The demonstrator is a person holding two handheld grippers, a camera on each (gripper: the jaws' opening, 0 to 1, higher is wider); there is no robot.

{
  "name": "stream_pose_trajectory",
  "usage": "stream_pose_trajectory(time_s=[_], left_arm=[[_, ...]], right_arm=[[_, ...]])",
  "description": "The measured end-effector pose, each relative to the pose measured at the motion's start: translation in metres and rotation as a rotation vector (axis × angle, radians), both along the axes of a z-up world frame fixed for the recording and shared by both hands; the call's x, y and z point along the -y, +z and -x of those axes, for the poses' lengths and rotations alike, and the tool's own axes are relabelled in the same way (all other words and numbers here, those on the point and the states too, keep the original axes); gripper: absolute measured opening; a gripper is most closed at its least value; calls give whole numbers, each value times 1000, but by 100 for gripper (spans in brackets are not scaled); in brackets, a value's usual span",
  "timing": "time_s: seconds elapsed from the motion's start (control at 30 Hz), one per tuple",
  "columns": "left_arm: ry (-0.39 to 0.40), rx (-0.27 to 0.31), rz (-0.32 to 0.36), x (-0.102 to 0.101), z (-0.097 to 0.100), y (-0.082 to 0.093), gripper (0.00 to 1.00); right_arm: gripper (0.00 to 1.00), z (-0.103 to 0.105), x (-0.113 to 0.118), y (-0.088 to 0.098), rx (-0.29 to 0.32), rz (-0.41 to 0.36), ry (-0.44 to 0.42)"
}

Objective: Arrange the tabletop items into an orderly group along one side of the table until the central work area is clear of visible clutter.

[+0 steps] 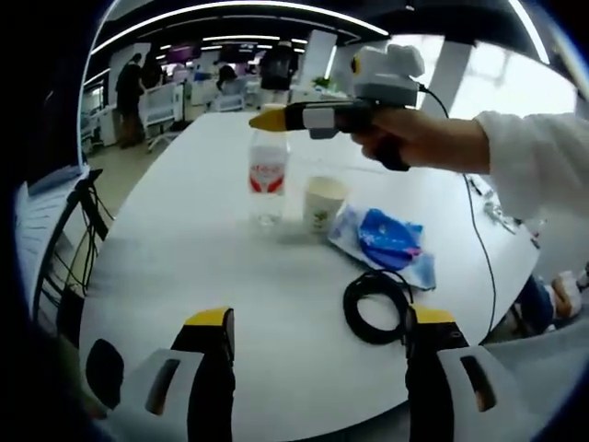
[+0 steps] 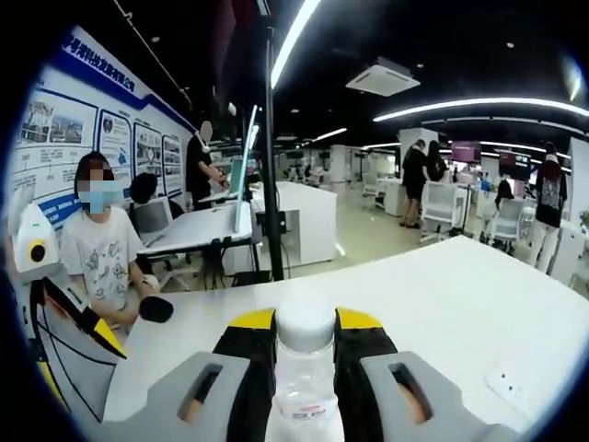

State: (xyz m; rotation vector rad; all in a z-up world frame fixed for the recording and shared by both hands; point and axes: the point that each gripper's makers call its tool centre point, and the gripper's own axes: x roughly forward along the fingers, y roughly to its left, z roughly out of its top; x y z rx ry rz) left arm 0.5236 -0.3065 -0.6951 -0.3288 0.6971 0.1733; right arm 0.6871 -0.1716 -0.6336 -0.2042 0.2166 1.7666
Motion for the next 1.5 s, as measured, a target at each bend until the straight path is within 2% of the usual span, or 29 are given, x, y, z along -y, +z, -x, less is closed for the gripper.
stream_pose_trajectory(time_s=[0.1, 0.37, 0.47, 0.53, 0.57, 0.6, 0.67, 0.77, 0.97, 1.07, 1.3, 1.5], left_arm=[[-2, -6, 9, 1, 0, -3, 72], [-5, -4, 26, 3, 1, -5, 71], [28, 19, 110, 6, 1, -7, 70], [29, 18, 107, 4, 2, -8, 70], [31, 19, 106, 4, 2, -7, 70], [31, 21, 105, 4, 2, -7, 70], [29, 25, 108, 3, 1, -8, 70], [15, 12, 125, 10, 0, -11, 70], [-24, 11, 117, 16, -5, -12, 71], [-40, 2, 130, 20, -4, -15, 71], [-15, 20, 161, 19, -3, -11, 71], [-20, 18, 162, 22, -4, -12, 71]], right_arm=[[19, -8, 1, -2, -9, -7, -33], [19, -8, 8, -13, 3, 16, -20], [19, -10, 9, -19, -4, 13, -37], [19, -11, 12, -25, 5, 34, -33], [19, -11, 10, -20, -10, -6, -36], [19, -13, 11, -24, -11, 16, -41], [19, -17, 12, -24, -24, 3, -44], [19, -11, 13, -23, 0, 0, -11], [19, -9, 17, -22, -1, -21, 5], [19, -6, 19, -22, 27, -31, 40], [20, -9, 20, -24, 27, -49, 41], [21, -13, 18, -26, -11, -30, 26]])
